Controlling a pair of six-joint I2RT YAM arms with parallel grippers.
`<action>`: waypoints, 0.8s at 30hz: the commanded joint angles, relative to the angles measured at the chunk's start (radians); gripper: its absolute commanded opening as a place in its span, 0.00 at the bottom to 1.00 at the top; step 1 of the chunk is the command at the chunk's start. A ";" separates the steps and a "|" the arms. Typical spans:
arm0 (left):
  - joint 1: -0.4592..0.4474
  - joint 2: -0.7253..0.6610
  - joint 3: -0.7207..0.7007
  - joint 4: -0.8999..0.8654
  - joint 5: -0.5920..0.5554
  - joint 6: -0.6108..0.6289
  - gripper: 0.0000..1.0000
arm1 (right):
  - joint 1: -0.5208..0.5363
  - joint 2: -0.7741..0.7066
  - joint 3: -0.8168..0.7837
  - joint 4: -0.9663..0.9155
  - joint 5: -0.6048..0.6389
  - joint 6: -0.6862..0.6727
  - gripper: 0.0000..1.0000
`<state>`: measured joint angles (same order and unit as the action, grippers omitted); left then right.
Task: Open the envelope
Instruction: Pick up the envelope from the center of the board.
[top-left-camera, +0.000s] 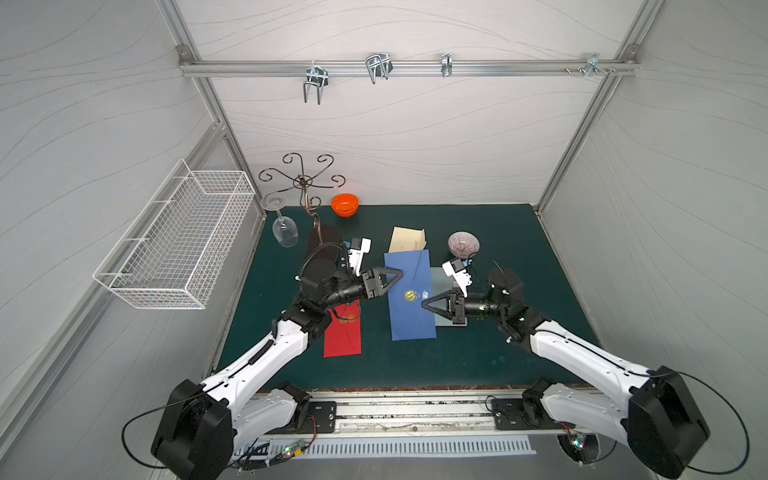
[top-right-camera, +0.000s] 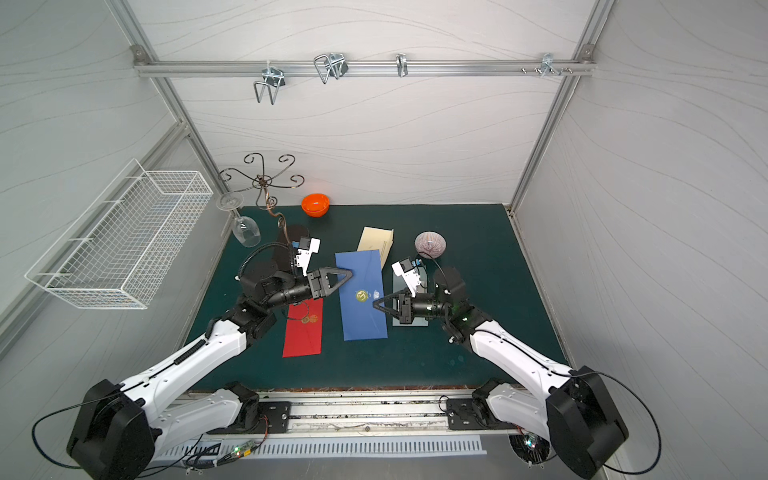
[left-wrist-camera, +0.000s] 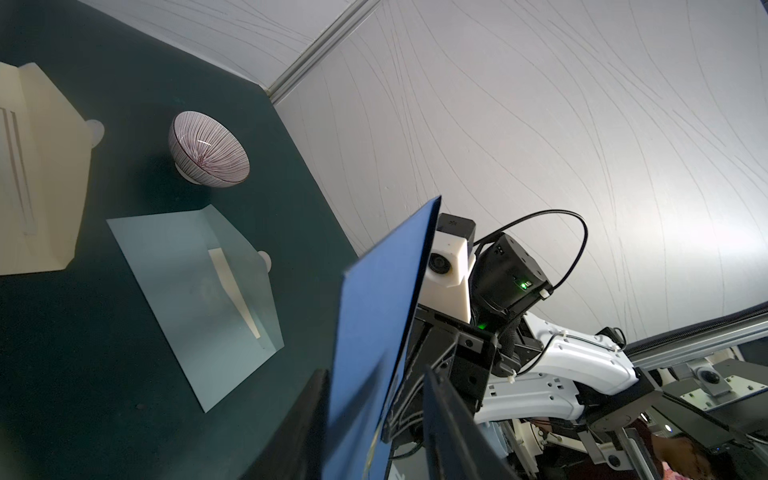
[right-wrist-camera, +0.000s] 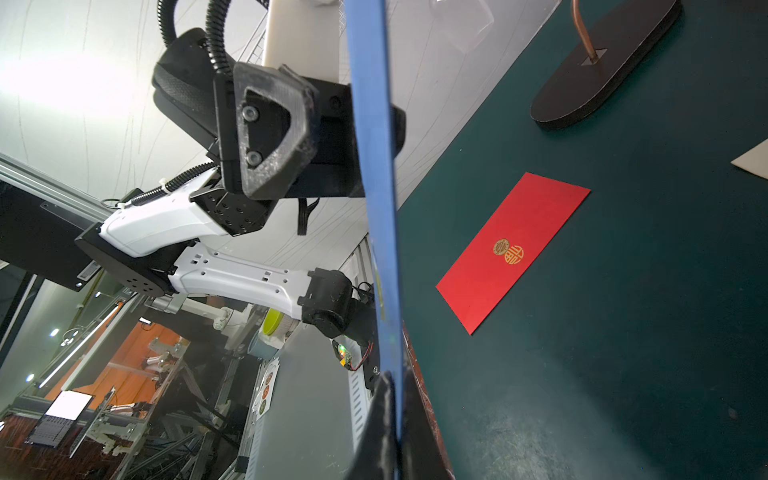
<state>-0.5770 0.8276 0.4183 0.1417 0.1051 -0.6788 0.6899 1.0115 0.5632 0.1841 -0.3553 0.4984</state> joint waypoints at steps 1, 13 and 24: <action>0.003 -0.027 0.103 -0.001 0.027 0.077 0.66 | -0.008 -0.038 -0.002 -0.026 0.013 -0.055 0.00; 0.018 0.046 0.218 -0.108 0.148 0.132 0.70 | -0.051 -0.069 -0.005 -0.010 -0.096 -0.026 0.00; 0.117 0.080 0.201 0.062 0.414 0.026 0.69 | -0.155 -0.031 -0.008 0.089 -0.312 0.058 0.00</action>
<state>-0.4683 0.8974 0.5846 0.1108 0.4080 -0.6331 0.5392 0.9810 0.5621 0.2142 -0.5938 0.5346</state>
